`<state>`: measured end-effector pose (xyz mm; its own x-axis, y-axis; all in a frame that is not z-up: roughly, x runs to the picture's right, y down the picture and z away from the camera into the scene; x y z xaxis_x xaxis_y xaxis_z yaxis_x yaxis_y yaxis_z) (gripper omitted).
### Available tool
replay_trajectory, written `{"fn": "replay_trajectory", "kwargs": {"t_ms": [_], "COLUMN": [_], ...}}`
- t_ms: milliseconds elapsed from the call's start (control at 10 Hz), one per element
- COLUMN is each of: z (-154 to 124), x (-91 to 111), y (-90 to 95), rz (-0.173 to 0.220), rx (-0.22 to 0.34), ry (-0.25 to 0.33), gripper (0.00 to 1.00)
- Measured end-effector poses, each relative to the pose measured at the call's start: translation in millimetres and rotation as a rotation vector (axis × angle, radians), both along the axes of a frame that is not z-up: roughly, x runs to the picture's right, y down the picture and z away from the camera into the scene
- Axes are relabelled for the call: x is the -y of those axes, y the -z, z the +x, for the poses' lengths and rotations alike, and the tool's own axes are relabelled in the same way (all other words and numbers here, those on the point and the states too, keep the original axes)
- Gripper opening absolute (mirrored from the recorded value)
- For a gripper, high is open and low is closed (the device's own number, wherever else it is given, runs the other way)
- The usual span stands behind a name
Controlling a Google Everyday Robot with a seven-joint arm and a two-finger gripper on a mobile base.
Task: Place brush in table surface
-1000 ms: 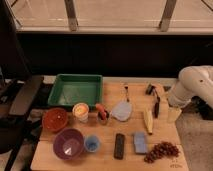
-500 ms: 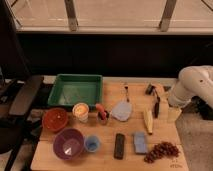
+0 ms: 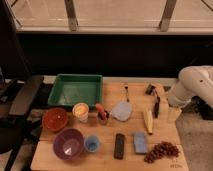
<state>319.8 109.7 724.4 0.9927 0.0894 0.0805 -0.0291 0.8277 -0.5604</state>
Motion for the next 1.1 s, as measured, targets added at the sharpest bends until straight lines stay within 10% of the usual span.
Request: {"fn": "replay_trajectory", "kwargs": {"t_ms": [700, 1100], "z": [5, 31], "x": [39, 74], "y": [2.4, -62.0], "rz": [0.039, -0.018], "rx": [-0.123, -0.436], "ry": [-0.089, -0.399], "gripper": [0.80, 0.80]}}
